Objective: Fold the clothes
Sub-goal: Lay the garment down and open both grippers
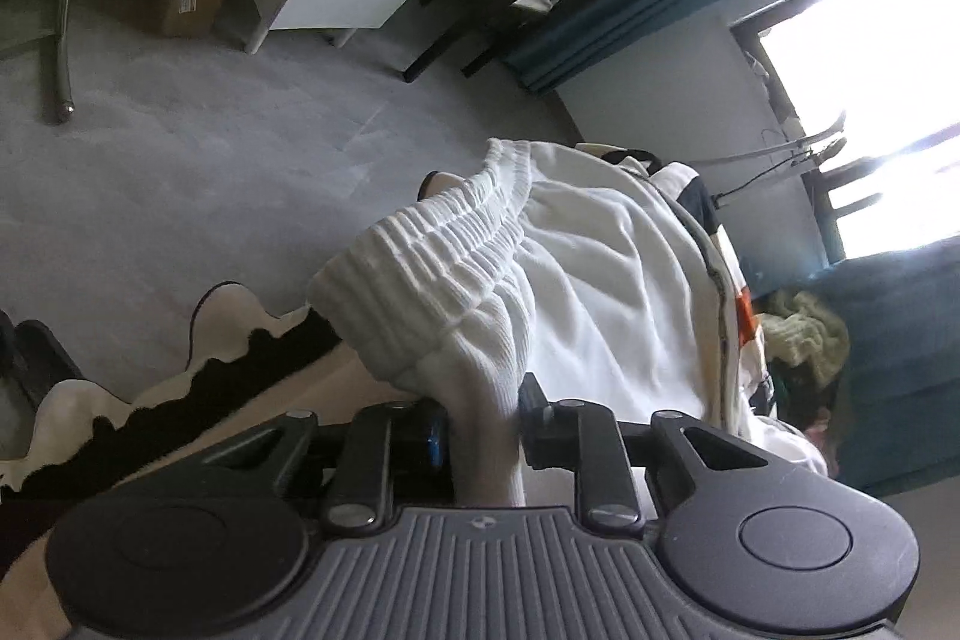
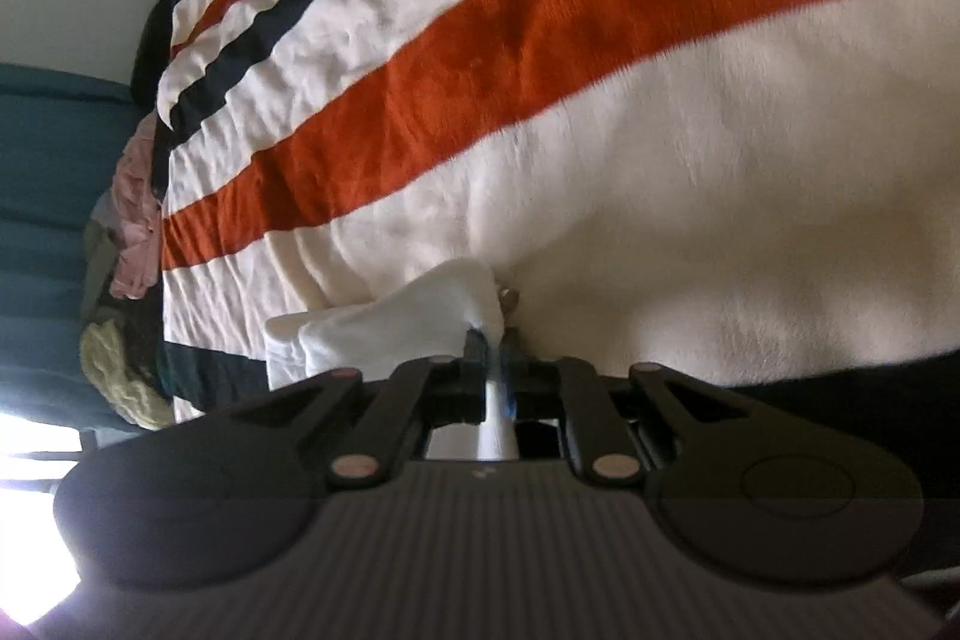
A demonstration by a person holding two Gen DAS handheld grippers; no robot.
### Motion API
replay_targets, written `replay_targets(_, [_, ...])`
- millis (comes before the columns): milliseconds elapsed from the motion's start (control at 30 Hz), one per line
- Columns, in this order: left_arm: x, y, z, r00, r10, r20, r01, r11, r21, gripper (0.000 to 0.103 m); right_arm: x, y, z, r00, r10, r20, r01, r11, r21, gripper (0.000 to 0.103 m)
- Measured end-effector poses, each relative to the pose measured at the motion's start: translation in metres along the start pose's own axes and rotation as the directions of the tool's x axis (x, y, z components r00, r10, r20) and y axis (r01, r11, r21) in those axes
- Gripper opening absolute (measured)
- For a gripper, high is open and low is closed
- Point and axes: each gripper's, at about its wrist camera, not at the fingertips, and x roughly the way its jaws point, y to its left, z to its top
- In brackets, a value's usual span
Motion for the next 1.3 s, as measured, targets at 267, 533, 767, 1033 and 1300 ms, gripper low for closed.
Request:
replay_targets(267, [-0.026,-0.052,-0.023,0.995,0.084,0.061,-0.1,0.937,0.333,0.065,-0.026,0.017,-0.004,0.978,0.033,0.205,-0.011,0.994,-0.108,0.074])
replay_targets(533, [-0.032,-0.129,-0.078,0.986,0.027,0.164,-0.118,0.805,0.581,0.08,-0.042,0.07,-0.04,0.956,0.19,0.223,-0.055,0.865,-0.499,0.074])
replay_targets(767, [-0.004,-0.205,-0.144,0.991,-0.08,0.111,-0.02,0.717,0.697,0.083,-0.044,0.095,-0.079,0.957,0.254,0.142,-0.077,0.692,-0.718,0.074])
replay_targets(1033, [0.041,-0.28,-0.229,0.984,-0.176,-0.028,0.13,0.601,0.789,0.083,-0.044,0.103,-0.103,0.959,0.267,0.099,-0.084,0.595,-0.799,0.074])
replay_targets(1300, [0.06,-0.325,-0.298,0.961,-0.253,-0.112,0.228,0.494,0.839,0.085,-0.038,0.105,-0.112,0.96,0.269,0.08,-0.086,0.553,-0.829,0.074])
